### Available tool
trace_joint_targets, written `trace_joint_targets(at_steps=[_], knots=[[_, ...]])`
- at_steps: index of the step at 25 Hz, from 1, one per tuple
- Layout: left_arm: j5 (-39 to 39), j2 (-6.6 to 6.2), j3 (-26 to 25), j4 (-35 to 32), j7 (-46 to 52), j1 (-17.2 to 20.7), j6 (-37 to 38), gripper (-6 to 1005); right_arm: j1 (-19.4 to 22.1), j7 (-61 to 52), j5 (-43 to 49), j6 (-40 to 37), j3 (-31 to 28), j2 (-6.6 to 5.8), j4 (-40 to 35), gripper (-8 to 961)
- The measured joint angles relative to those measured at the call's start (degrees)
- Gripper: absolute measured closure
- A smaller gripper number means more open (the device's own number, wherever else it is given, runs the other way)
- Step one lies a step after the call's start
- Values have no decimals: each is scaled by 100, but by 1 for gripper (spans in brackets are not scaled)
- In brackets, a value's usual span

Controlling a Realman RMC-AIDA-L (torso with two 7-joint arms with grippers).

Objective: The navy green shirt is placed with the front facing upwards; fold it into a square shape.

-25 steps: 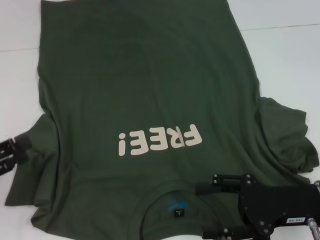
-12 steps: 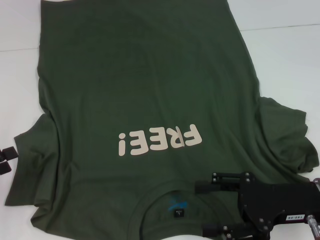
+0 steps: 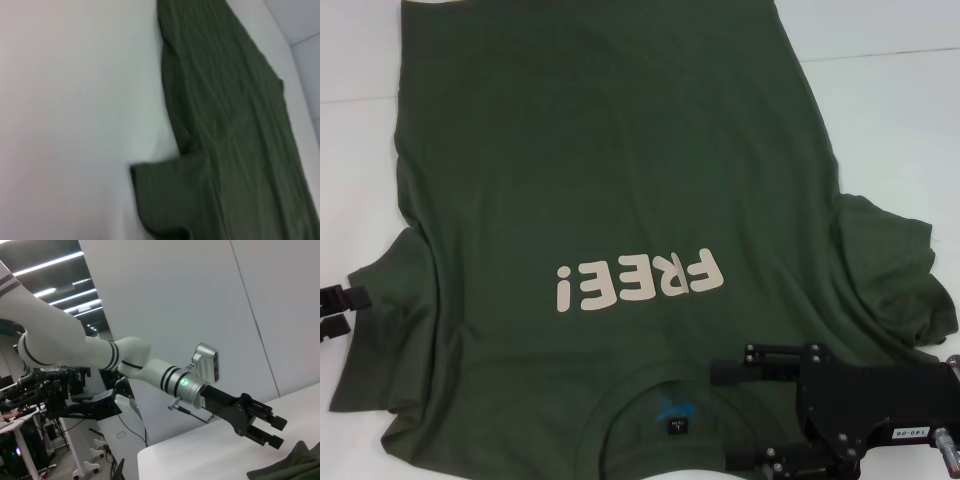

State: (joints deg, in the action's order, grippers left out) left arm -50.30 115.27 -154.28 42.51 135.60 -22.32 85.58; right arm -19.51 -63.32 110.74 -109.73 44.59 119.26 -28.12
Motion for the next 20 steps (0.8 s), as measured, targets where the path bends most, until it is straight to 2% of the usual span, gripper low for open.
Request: trace_joint_targets(at_steps=[20], knots=[[319,-8,82,-52,345,-245,-583,372,-31,-46,0,51,-12,-15,0,136]])
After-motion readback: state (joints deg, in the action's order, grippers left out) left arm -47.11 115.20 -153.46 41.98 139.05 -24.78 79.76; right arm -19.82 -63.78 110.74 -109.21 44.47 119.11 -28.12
